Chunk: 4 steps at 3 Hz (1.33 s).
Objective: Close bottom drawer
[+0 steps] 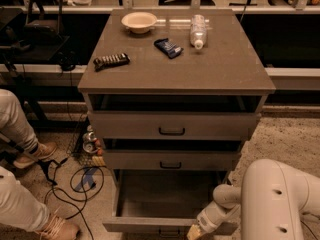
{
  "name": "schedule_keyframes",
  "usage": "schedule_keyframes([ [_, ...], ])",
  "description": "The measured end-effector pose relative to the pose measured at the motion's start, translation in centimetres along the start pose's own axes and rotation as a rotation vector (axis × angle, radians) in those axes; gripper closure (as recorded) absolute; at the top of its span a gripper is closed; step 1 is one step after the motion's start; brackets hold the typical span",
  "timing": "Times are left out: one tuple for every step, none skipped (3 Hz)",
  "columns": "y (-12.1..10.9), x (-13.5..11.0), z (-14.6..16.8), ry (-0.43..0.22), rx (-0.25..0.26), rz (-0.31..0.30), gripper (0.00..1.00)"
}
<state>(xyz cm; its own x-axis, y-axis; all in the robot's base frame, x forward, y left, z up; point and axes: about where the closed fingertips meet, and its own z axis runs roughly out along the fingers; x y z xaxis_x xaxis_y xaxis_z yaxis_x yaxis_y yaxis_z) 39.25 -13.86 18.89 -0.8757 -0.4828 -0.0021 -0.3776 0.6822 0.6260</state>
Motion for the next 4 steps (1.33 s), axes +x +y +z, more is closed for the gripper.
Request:
schedule_keyframes([
  [-1.6,-0.2,0.0,-0.014,0.050,0.037,1.00],
  [-1.6,-0.2,0.0,-0.014,0.050,0.037,1.00],
  [-1.0,-4.7,-1.8,-0.128,0.076,-0.026,1.00],
  [-1.0,-4.7,-1.8,-0.128,0.076,-0.026,1.00],
])
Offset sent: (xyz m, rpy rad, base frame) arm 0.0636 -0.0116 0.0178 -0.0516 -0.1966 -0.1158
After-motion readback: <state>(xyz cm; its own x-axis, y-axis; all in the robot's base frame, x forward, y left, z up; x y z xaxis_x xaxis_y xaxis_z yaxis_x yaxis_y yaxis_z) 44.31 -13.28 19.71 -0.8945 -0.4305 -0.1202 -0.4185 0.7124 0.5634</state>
